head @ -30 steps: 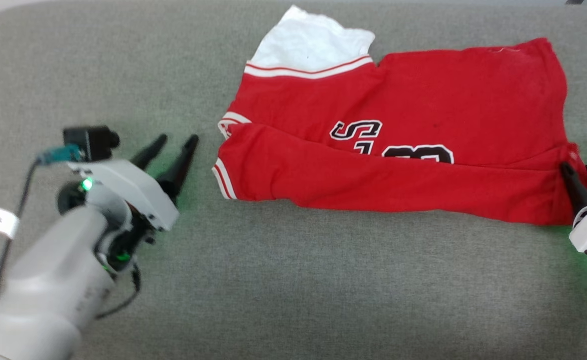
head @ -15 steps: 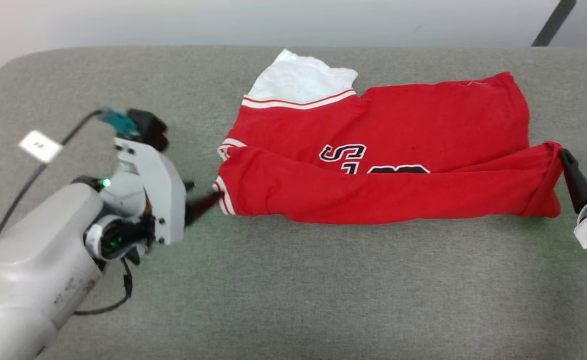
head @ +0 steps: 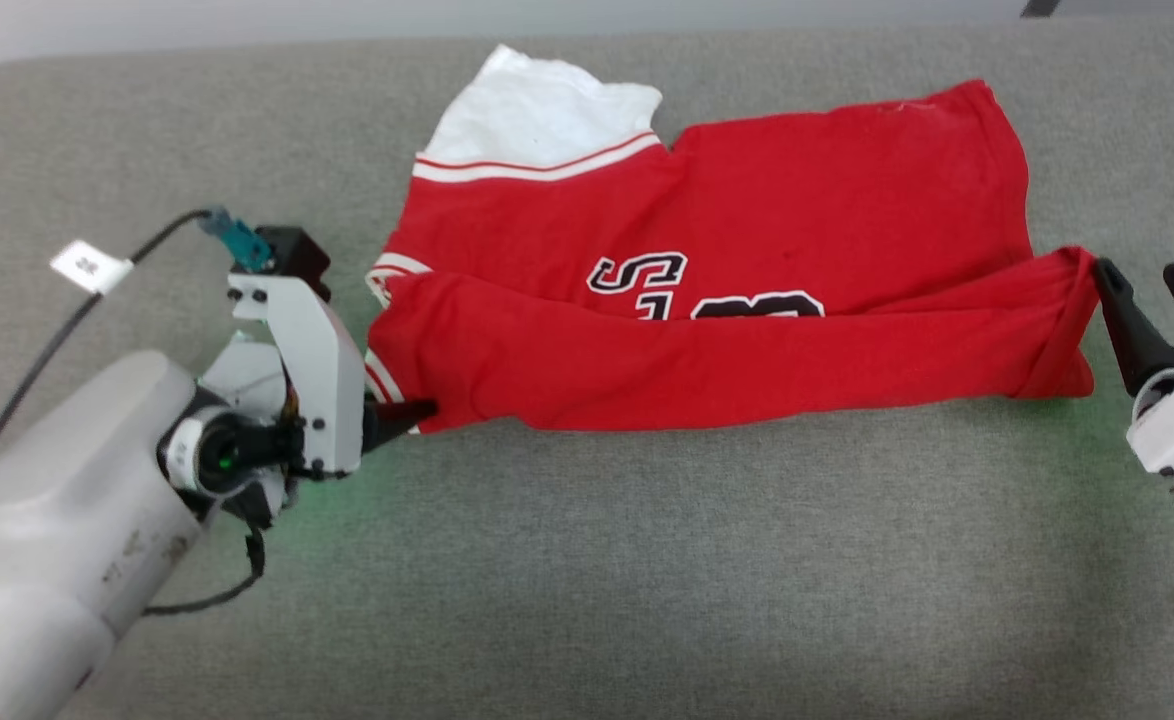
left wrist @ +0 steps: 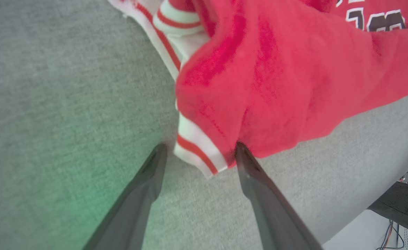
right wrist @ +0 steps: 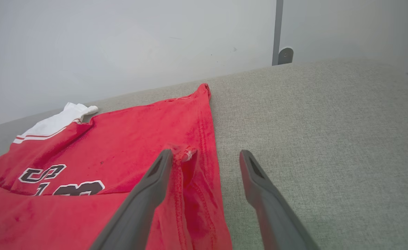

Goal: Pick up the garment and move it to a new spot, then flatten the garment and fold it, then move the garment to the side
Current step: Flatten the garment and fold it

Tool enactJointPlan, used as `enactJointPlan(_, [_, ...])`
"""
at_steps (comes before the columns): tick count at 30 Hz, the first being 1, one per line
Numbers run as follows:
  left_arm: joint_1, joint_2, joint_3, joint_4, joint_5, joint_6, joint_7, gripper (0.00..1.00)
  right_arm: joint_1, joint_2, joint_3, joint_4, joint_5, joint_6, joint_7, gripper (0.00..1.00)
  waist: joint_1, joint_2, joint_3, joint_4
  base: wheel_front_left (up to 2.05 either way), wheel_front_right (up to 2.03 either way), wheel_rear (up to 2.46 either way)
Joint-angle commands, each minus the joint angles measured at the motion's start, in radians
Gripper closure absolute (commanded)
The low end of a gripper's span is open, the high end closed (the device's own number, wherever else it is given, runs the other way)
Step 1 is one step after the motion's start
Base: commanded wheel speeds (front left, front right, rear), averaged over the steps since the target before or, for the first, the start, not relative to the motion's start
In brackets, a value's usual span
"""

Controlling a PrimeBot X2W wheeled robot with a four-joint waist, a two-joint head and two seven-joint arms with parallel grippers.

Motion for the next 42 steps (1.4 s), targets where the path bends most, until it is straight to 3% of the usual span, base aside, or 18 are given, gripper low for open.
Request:
enactJointPlan(1, [-0.012, -0.01, -0.001, 0.025, -0.005, -0.009, 0.005, 0.0, -0.02, 0.005, 0.0, -0.008, -0.006, -0.001, 0.002, 0.0, 0.0, 0.0, 0.036, -0.022, 0.0, 0.0, 0.0])
enactJointPlan(2, [-0.011, -0.016, -0.002, 0.041, -0.008, -0.014, 0.009, 0.0, -0.02, 0.008, 0.0, -0.01, -0.007, -0.001, 0.003, 0.0, 0.0, 0.0, 0.043, -0.025, 0.0, 0.0, 0.0])
enactJointPlan(3, [-0.012, -0.024, 0.0, 0.056, -0.014, -0.018, 0.01, 0.08, -0.022, 0.01, 0.001, -0.013, -0.01, -0.001, 0.003, 0.0, 0.0, 0.0, 0.05, -0.027, 0.0, 0.0, 0.0])
enactJointPlan(5, [-0.012, -0.041, 0.004, 0.082, -0.027, -0.03, 0.013, 0.55, -0.028, 0.013, -0.002, -0.02, -0.012, -0.001, 0.005, 0.0, 0.0, 0.0, 0.061, -0.03, 0.0, 0.0, 0.0])
enactJointPlan(6, [-0.012, -0.048, 0.005, 0.097, -0.033, -0.036, 0.015, 0.67, -0.032, 0.013, -0.005, -0.022, -0.014, -0.001, 0.006, 0.0, 0.0, 0.0, 0.065, -0.031, 0.0, 0.0, 0.0])
enactJointPlan(7, [-0.012, -0.055, 0.001, 0.109, -0.031, -0.045, 0.018, 0.97, -0.035, 0.013, -0.005, -0.023, -0.015, -0.001, 0.006, 0.0, 0.0, 0.0, 0.069, -0.032, 0.0, 0.0, 0.0])
enactJointPlan(8, [-0.01, -0.061, -0.004, 0.12, -0.03, -0.053, 0.022, 1.0, -0.037, 0.013, -0.005, -0.023, -0.018, -0.001, 0.009, 0.0, 0.0, 0.0, 0.071, -0.033, 0.0, 0.0, 0.0])
enactJointPlan(14, [-0.014, -0.088, -0.005, 0.166, -0.036, -0.088, 0.017, 1.0, -0.033, -0.008, 0.014, -0.026, -0.02, -0.001, 0.061, 0.0, 0.0, 0.0, 0.073, -0.034, 0.0, 0.0, 0.0])
enactJointPlan(26, [-0.039, -0.107, -0.005, 0.161, -0.02, -0.123, -0.003, 1.0, -0.045, -0.139, 0.135, -0.102, -0.005, -0.001, 0.436, 0.0, 0.0, 0.0, 0.089, -0.016, 0.0, 0.0, 0.0])
enactJointPlan(31, [-0.058, -0.115, -0.005, 0.151, -0.012, -0.127, -0.007, 1.0, -0.054, -0.147, 0.16, -0.105, 0.001, -0.001, 0.586, 0.0, 0.0, 0.0, 0.116, 0.001, 0.0, 0.0, 0.0])
enactJointPlan(38, [-0.076, -0.122, -0.003, 0.149, -0.003, -0.129, -0.017, 1.0, -0.055, -0.144, 0.174, -0.06, -0.017, -0.001, 0.64, 0.0, 0.0, 0.0, 0.145, 0.02, 0.0, 0.0, 0.0])
enactJointPlan(39, [-0.077, -0.124, -0.002, 0.151, -0.003, -0.129, -0.018, 1.0, -0.055, -0.142, 0.171, -0.053, -0.021, -0.001, 0.633, 0.51, 0.0, 0.0, 0.148, 0.022, 0.0, 0.0, 0.0])
enactJointPlan(40, [-0.079, -0.125, -0.002, 0.153, -0.002, -0.129, -0.019, 1.0, -0.055, -0.139, 0.171, -0.046, -0.024, -0.001, 0.632, 0.76, 0.0, 0.0, 0.15, 0.023, 0.0, 0.0, 0.0])
enactJointPlan(41, [-0.079, -0.127, -0.002, 0.156, -0.003, -0.128, -0.021, 1.0, -0.057, -0.139, 0.174, -0.042, -0.025, -0.001, 0.629, 1.0, 0.0, 0.0, 0.151, 0.024, 0.0, 0.0, 0.0])
enactJointPlan(42, [-0.078, -0.128, 0.0, 0.158, -0.003, -0.129, -0.026, 1.0, -0.059, -0.137, 0.174, -0.038, -0.024, -0.001, 0.624, 1.0, 0.0, 0.0, 0.15, 0.025, 0.0, 0.0, 0.0])
